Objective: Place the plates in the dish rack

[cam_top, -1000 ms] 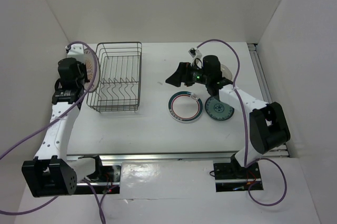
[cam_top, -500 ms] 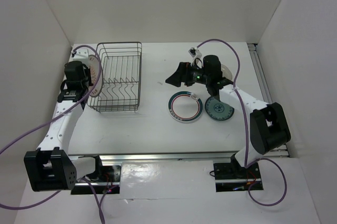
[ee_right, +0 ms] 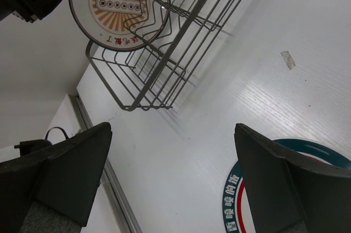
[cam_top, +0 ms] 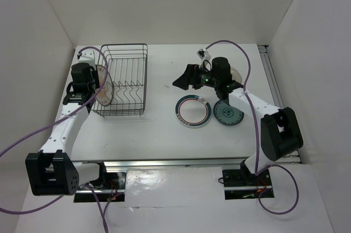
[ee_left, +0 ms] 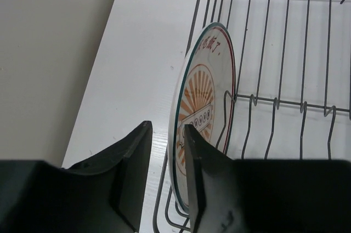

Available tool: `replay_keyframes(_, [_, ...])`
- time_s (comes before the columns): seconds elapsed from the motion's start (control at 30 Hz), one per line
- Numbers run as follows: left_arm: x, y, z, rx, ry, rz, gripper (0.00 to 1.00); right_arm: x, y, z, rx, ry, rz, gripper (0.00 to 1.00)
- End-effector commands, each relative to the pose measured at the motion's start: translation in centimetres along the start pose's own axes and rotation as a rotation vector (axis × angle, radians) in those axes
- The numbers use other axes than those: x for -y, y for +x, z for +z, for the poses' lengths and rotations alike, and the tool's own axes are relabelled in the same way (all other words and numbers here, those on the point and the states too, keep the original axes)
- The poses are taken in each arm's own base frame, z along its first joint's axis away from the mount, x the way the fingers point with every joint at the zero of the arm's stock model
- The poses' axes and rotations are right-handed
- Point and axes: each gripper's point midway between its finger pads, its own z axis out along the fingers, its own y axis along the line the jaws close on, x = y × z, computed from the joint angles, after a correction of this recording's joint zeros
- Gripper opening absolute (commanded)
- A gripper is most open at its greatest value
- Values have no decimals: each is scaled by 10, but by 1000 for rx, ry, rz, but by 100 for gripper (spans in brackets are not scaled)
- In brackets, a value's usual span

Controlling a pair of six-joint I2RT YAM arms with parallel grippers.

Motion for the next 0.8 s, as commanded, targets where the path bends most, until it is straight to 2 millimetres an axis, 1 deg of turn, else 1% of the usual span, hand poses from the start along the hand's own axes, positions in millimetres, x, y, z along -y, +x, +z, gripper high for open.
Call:
replay_keyframes(0.0, [-6,-30,-5,87,-25,-67,44,-13,-22,-7,67,9,-64,100])
replay_keyframes(0.03, [-3,-31,-9,87,-16,-78,50,-8,-22,-7,69,33,-68,100])
replay_keyframes(0.07, [-5,-41,-15,115,-17,-96,67,6,-21,-7,75,112,-47,100])
replay_keyframes(0.1, [-6,-50,-22,125,-15,-122,99,14,-23,-10,89,162,-54,100])
replay_keyframes(0.13, [-8,-61,-33,153,-4,-152,100,26,-36,-16,141,254,-65,100])
replay_keyframes(0.17, [-3,-68,-41,168,20,-172,100,38,-37,-19,154,319,-67,100])
replay_keyframes(0.2, [0,-79,-53,190,57,-212,100,44,-39,-25,161,395,-73,100])
replay_keyframes(0.23, [9,-82,-56,192,97,-224,100,58,-43,-33,178,492,-64,100])
replay_keyframes(0.27, [11,-91,-67,217,130,-227,100,85,-38,-47,170,658,-45,100])
replay_keyframes(0.3, [18,-103,-77,241,171,-247,100,96,-33,-50,156,714,-24,100])
replay_keyframes(0.33, [35,-104,-83,225,269,-265,100,102,-29,-55,154,759,9,100])
replay_keyframes(0.37, [46,-111,-93,235,335,-267,100,107,-26,-61,159,803,24,100])
replay_keyframes(0.4, [53,-122,-104,246,392,-285,100,106,-23,-65,164,800,23,100])
replay_keyframes(0.43, [72,-123,-110,233,506,-279,100,115,-6,-73,149,834,35,100])
replay_keyframes(0.47, [79,-121,-110,218,543,-283,100,120,-5,-81,179,877,40,100])
replay_keyframes(0.5, [86,-122,-112,207,583,-295,100,117,-10,-88,214,884,32,100])
replay_keyframes(0.53, [97,-120,-117,185,652,-303,100,126,-4,-97,218,915,50,100])
replay_keyframes(0.57, [102,-125,-122,199,692,-308,100,128,-9,-104,240,930,53,100])
replay_keyframes(0.6, [108,-123,-120,188,722,-303,100,139,-15,-115,259,961,71,100])
replay_keyframes(0.63, [116,-117,-115,154,753,-310,100,143,-20,-122,284,973,89,100])
replay_keyframes(0.67, [127,-113,-120,129,825,-299,100,150,-18,-127,280,981,104,100])
replay_keyframes(0.7, [132,-113,-120,122,853,-306,100,156,-25,-137,317,977,141,100])
replay_keyframes(0.73, [138,-113,-120,118,882,-299,100,159,-29,-143,341,966,160,100])
replay_keyframes(0.77, [146,-108,-122,101,932,-300,100,167,-24,-147,350,966,197,100])
